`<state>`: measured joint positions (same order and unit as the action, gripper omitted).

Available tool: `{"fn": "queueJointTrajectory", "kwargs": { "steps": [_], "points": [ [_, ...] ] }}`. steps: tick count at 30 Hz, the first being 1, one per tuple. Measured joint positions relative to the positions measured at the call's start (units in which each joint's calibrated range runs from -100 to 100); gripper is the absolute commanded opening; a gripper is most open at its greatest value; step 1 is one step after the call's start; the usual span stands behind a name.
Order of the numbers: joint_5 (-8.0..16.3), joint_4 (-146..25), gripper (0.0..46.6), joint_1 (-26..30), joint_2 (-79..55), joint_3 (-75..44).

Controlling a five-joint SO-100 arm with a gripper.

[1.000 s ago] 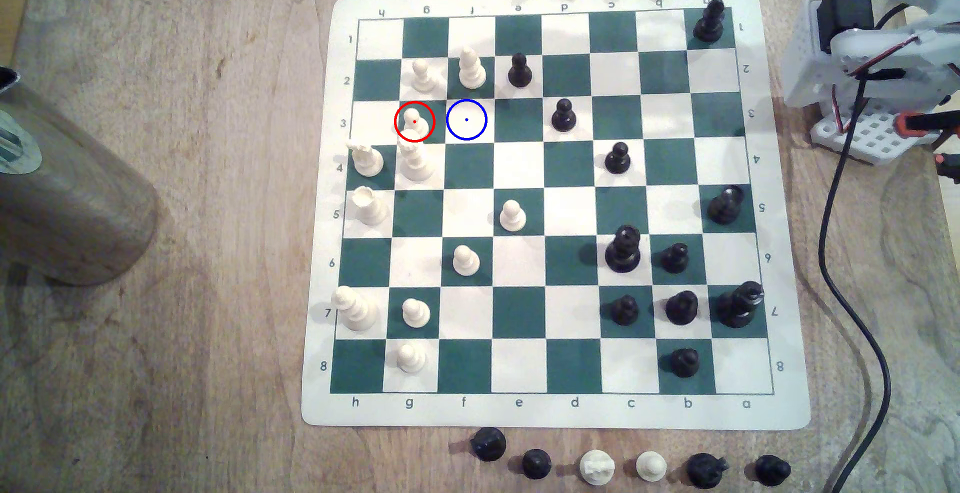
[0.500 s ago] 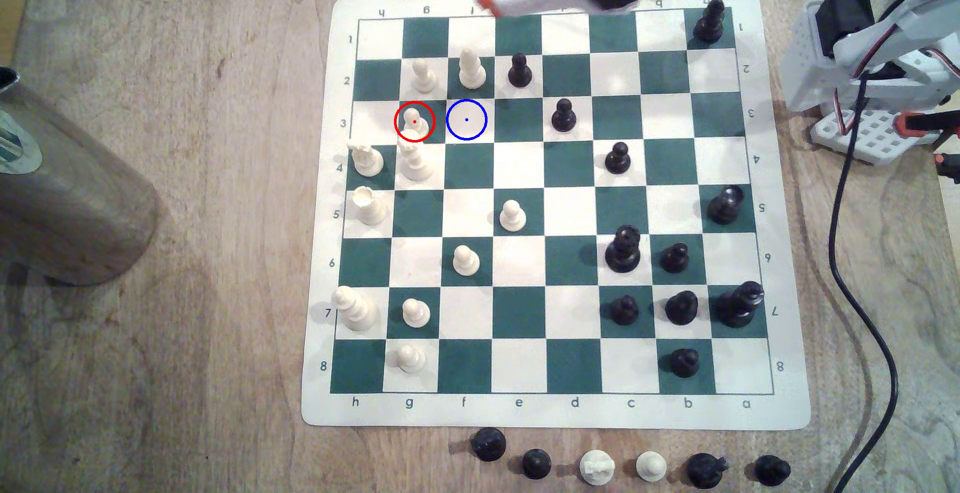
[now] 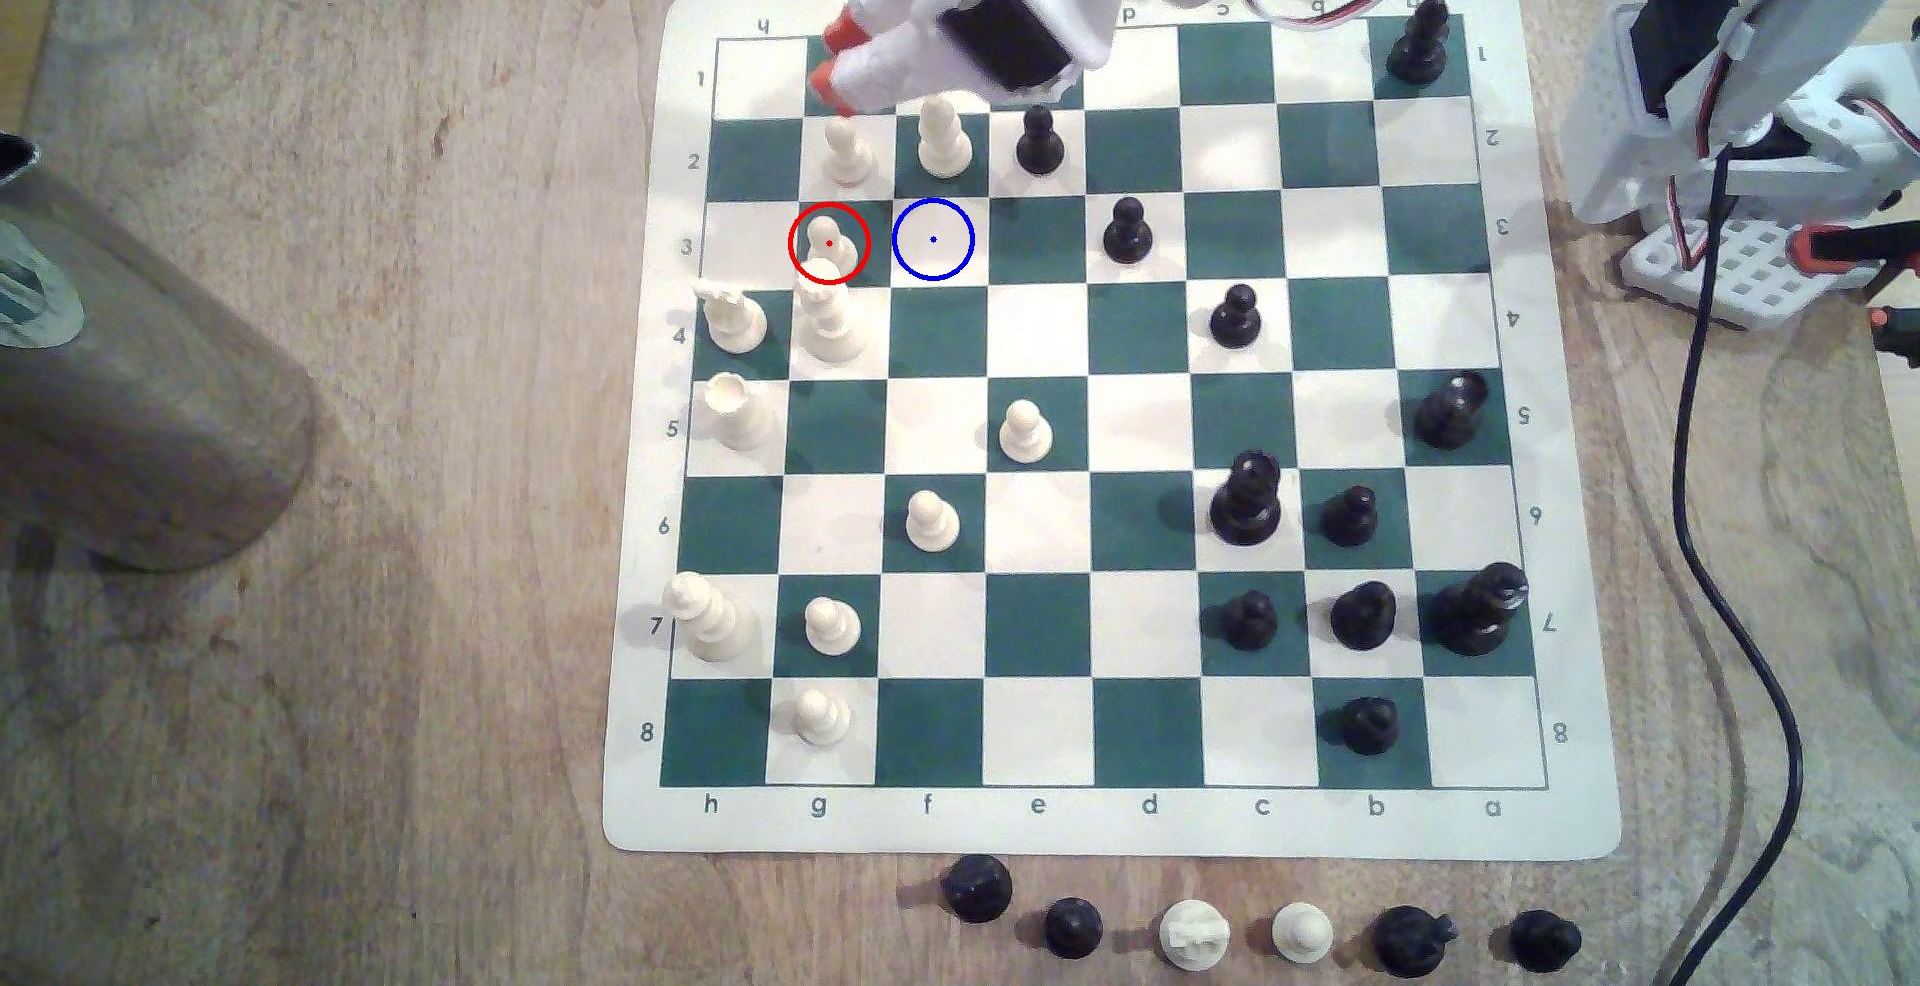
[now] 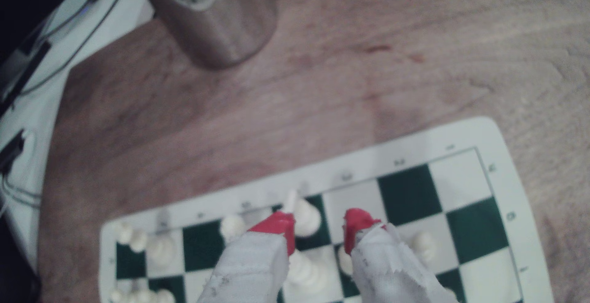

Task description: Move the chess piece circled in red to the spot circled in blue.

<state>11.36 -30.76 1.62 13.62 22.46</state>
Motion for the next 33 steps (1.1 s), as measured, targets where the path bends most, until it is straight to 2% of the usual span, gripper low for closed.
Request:
{"fn": "queueJointTrajectory", "kwargs": {
  "steps": [4, 6, 11, 23, 33],
  "points": [
    [-0.49, 0.96, 10.1, -0.96, -4.94, -1.27],
    [-1.95, 1.51, 10.2, -1.18, -7.79, -1.54],
    [-3.81, 2.23, 9.7, -1.18, -10.72, -1.81],
    [-2.2, 6.37, 9.7, -1.18, -15.92, -2.89],
    [-2.54, 8.45, 9.7, 0.15, -21.2, -5.24]
  ]
}}
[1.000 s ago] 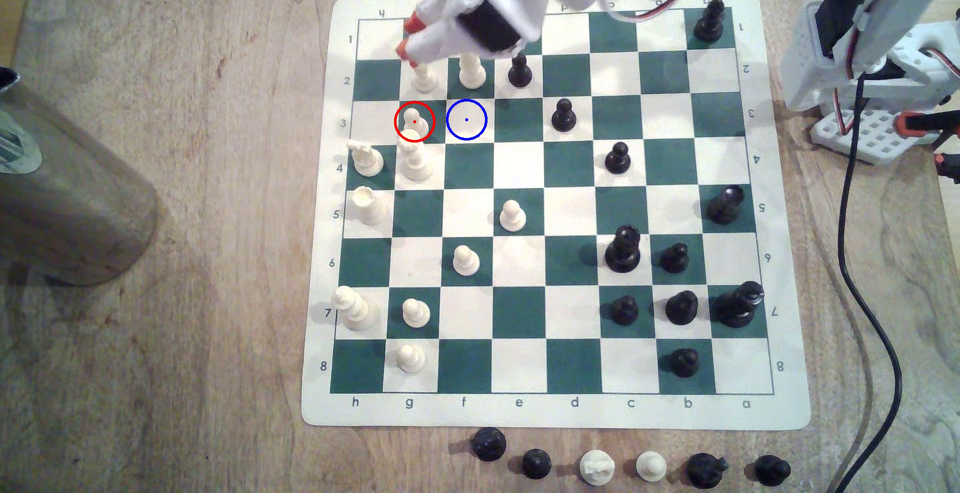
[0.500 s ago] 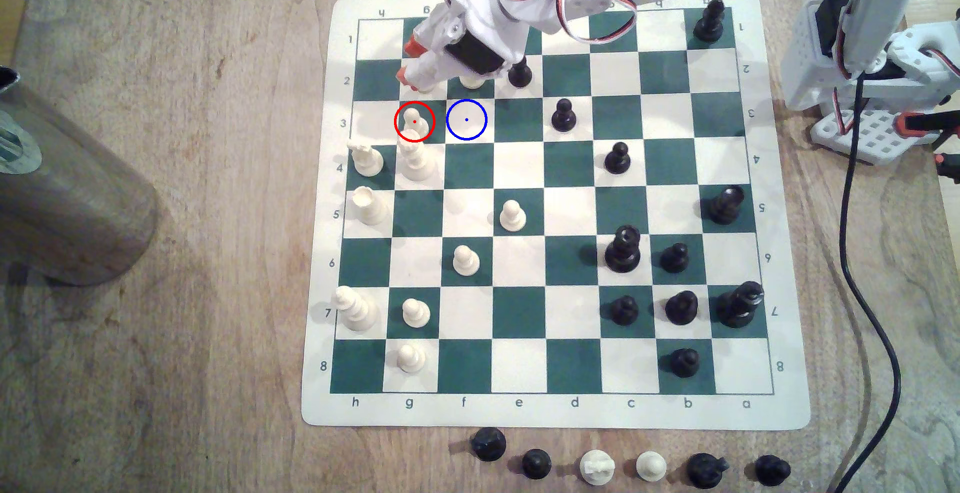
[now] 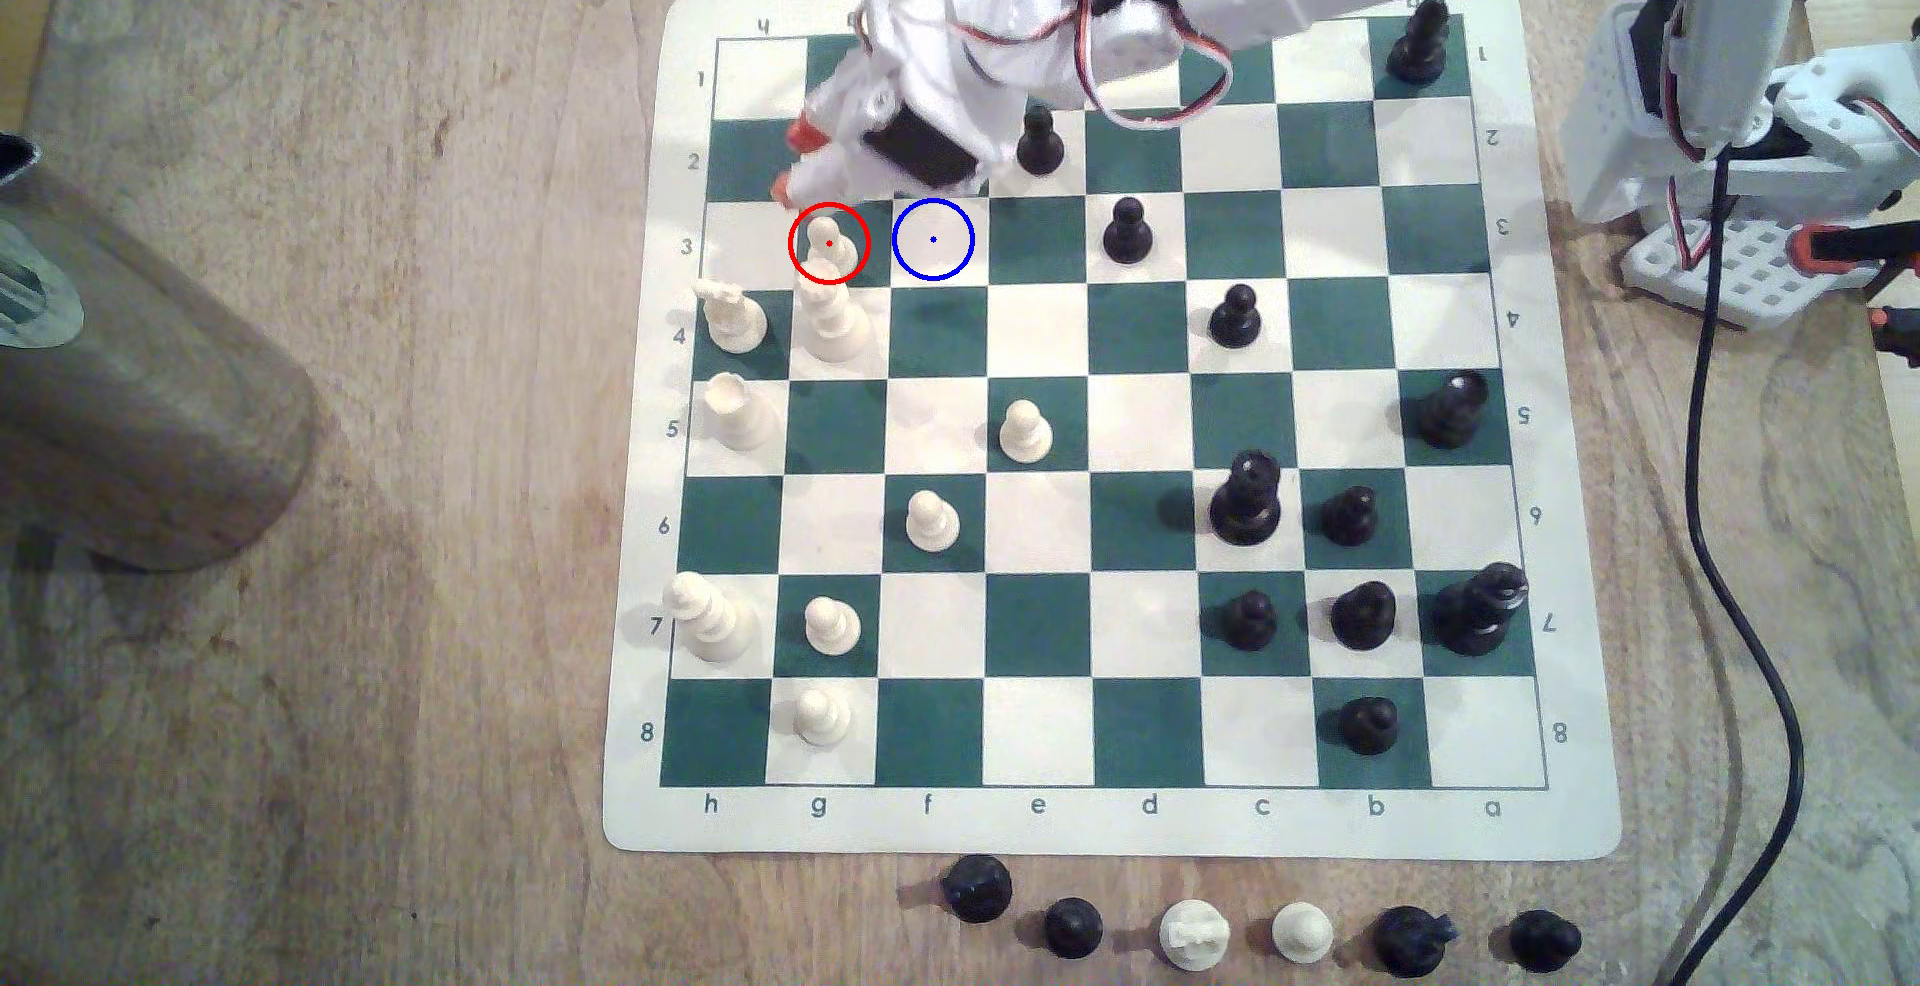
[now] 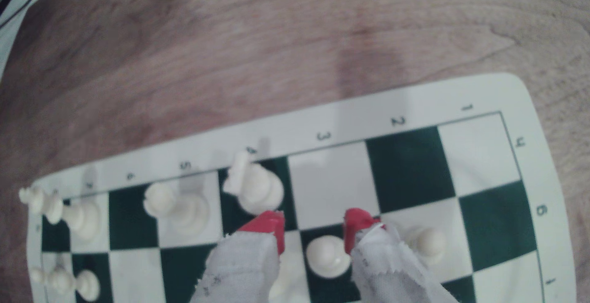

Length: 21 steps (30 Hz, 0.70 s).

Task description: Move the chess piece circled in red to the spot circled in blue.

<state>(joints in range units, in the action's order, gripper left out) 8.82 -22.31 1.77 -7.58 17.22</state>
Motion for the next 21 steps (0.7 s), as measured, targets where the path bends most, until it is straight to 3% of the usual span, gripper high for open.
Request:
{"fn": "queueJointTrajectory", "kwargs": {
  "steps": [21],
  "points": [
    [-0.29, 4.38, 11.0, 0.0, -6.54, 0.0]
  ]
}}
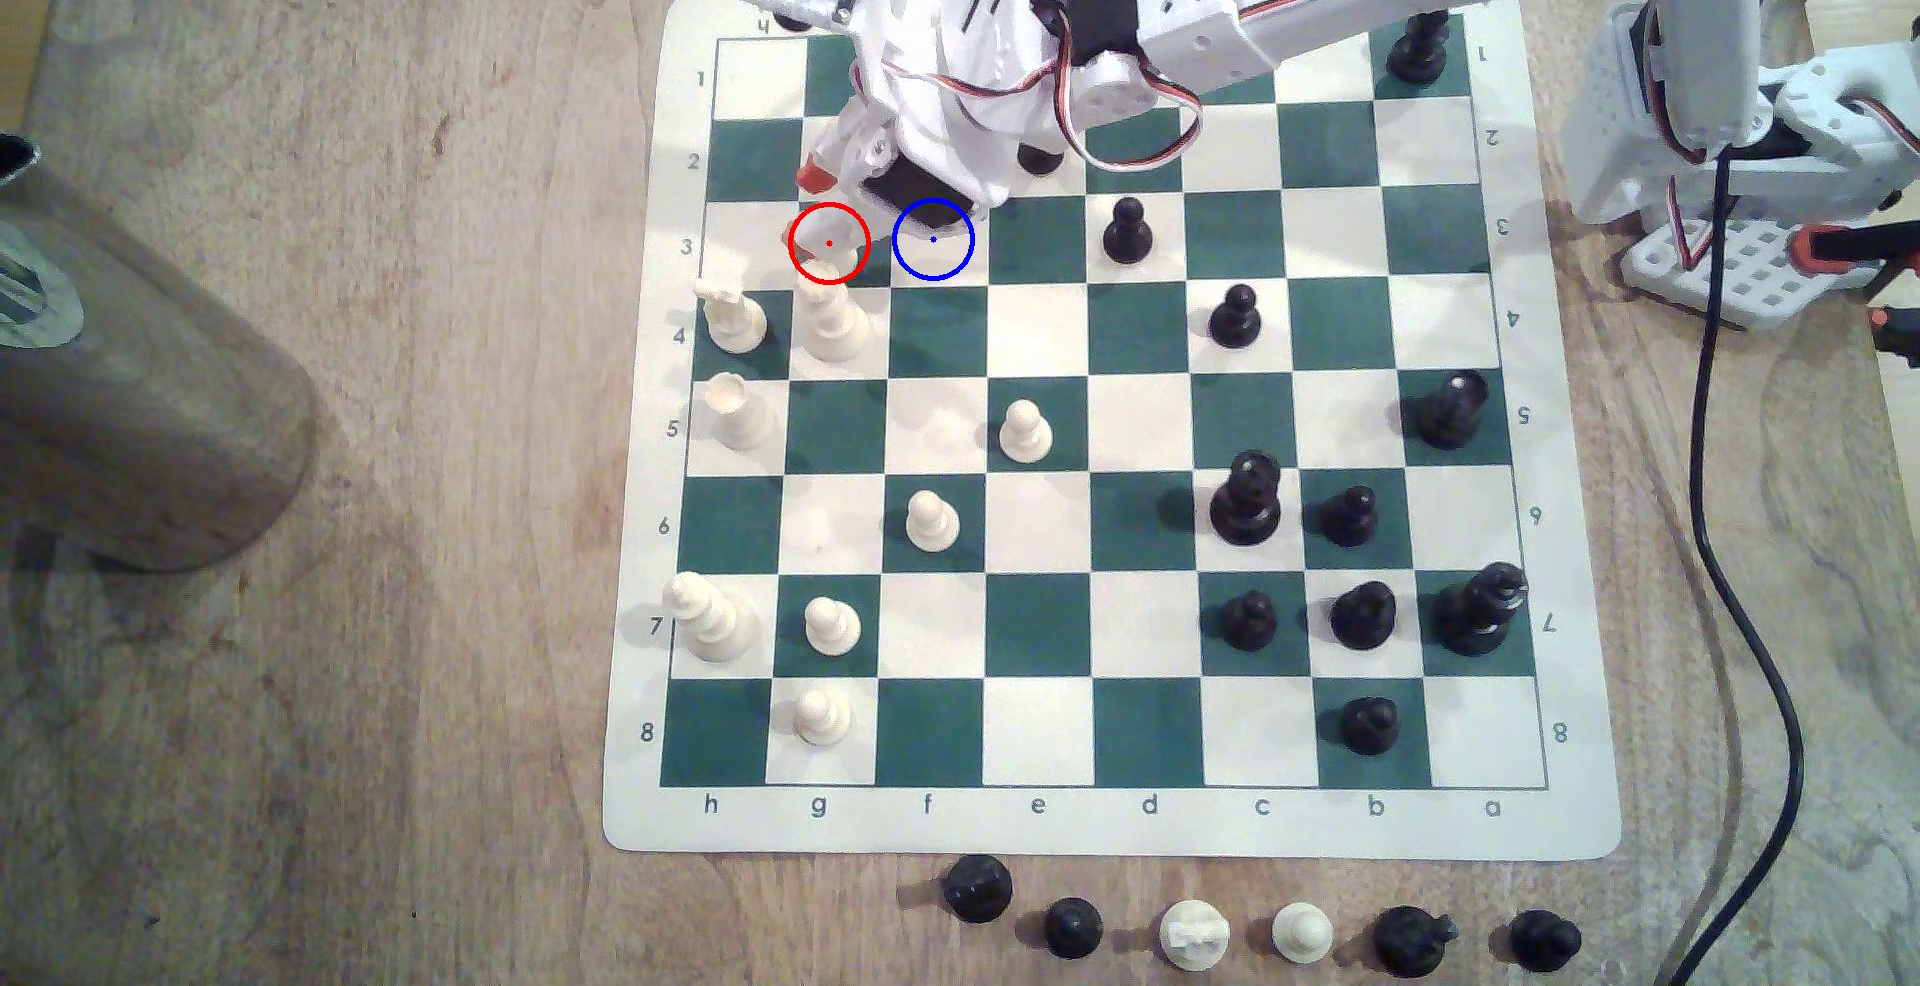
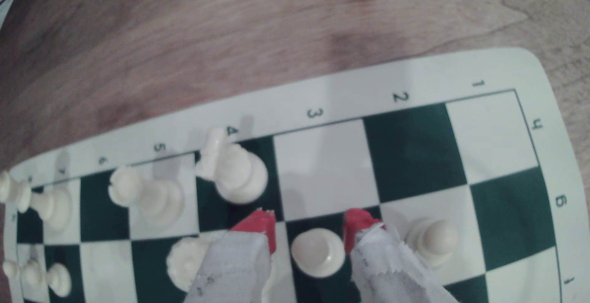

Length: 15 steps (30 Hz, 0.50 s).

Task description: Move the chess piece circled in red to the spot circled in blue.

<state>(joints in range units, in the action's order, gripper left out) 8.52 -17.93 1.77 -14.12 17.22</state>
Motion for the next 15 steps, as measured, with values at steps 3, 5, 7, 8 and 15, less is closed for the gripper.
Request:
{"fn": "queueJointTrajectory", "kwargs": {
  "steps": [3, 5, 7, 8, 15],
  "points": [
    [0.0, 0.32, 10.9, 0.0, -1.42, 0.0],
    [0.0, 0.32, 10.8, 0.0, -1.51, 0.0],
    [0.0, 0.32, 10.7, 0.0, -1.51, 0.0],
    [0.0, 0.32, 10.7, 0.0, -1.51, 0.0],
    [0.0, 1.12, 10.5, 0.0, -2.51, 0.0]
  ]
}}
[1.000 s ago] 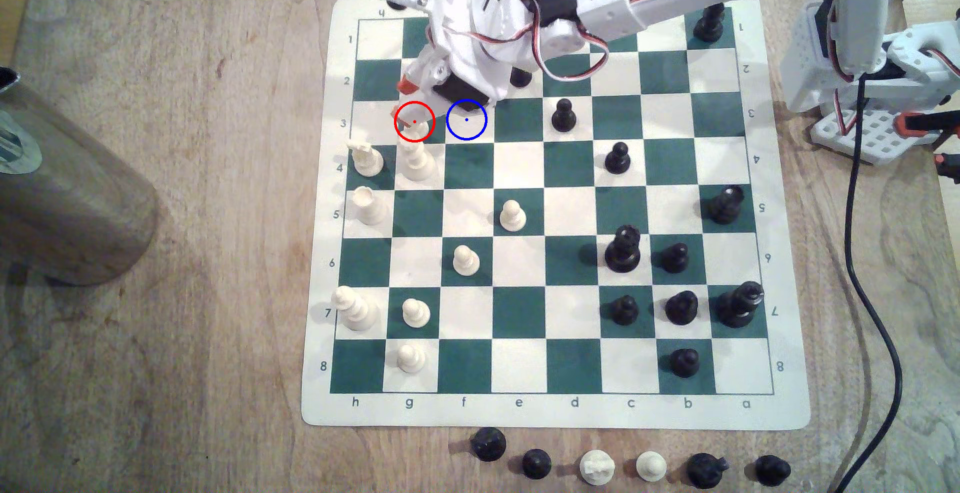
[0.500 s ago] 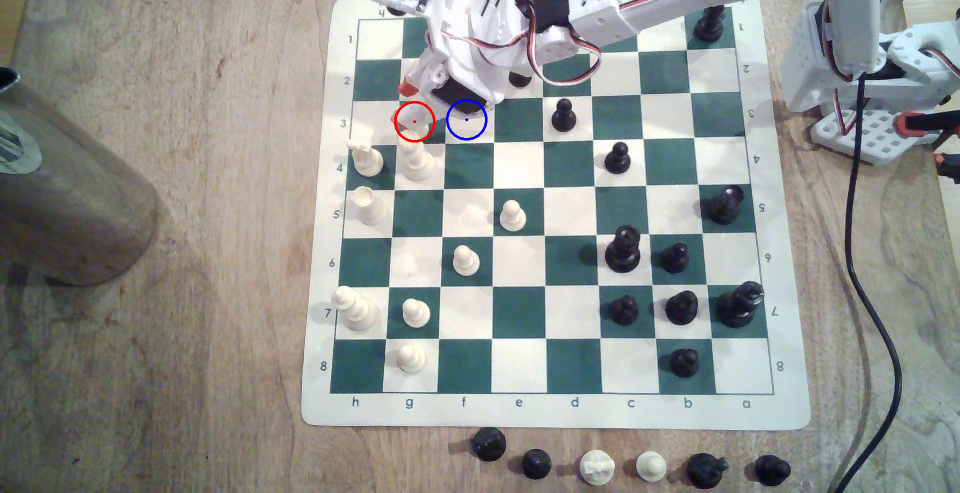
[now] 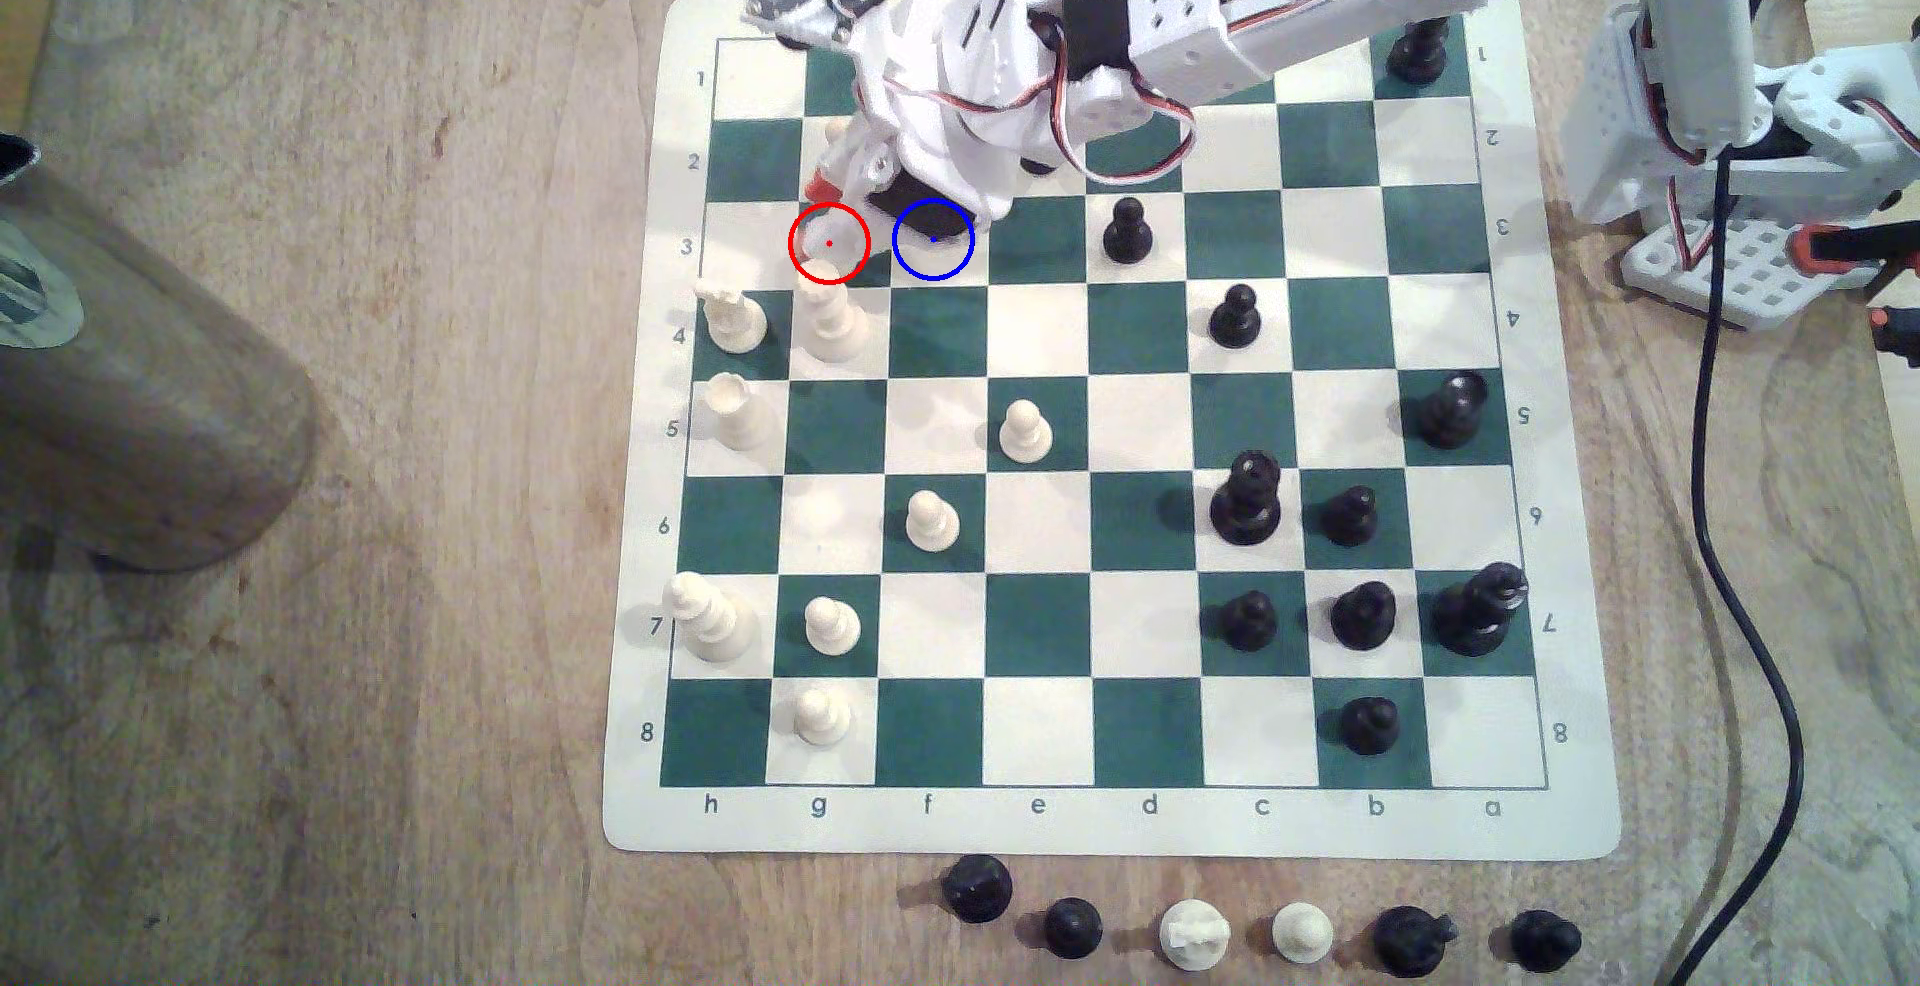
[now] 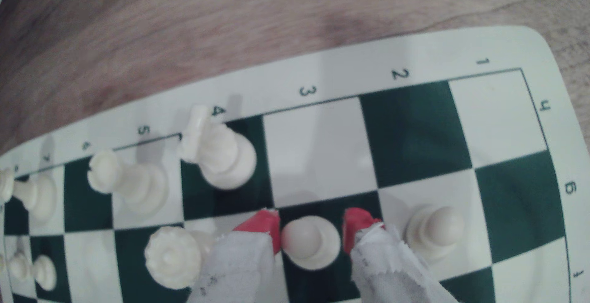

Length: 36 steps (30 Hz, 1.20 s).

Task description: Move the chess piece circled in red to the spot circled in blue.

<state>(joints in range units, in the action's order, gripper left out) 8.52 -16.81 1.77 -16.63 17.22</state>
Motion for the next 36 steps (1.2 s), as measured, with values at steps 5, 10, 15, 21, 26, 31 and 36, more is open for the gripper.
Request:
{"fn": "queueJointTrajectory", "kwargs": {
  "steps": [5, 10, 15, 21, 26, 31, 36],
  "points": [
    [0.0, 0.0, 9.2, 0.0, -0.17, 0.0],
    [0.0, 0.0, 5.6, -0.44, -0.17, 0.0],
    [0.0, 0.0, 3.7, -0.66, -0.17, 0.0],
    [0.0, 0.0, 3.5, -0.66, -0.17, 0.0],
    [0.0, 0.72, 3.4, -0.66, -0.17, 0.0],
    [0.0, 0.72, 3.5, -1.62, 1.68, 0.0],
    [0.0, -0.64, 3.6, -2.14, 6.37, 0.27]
  ]
}}
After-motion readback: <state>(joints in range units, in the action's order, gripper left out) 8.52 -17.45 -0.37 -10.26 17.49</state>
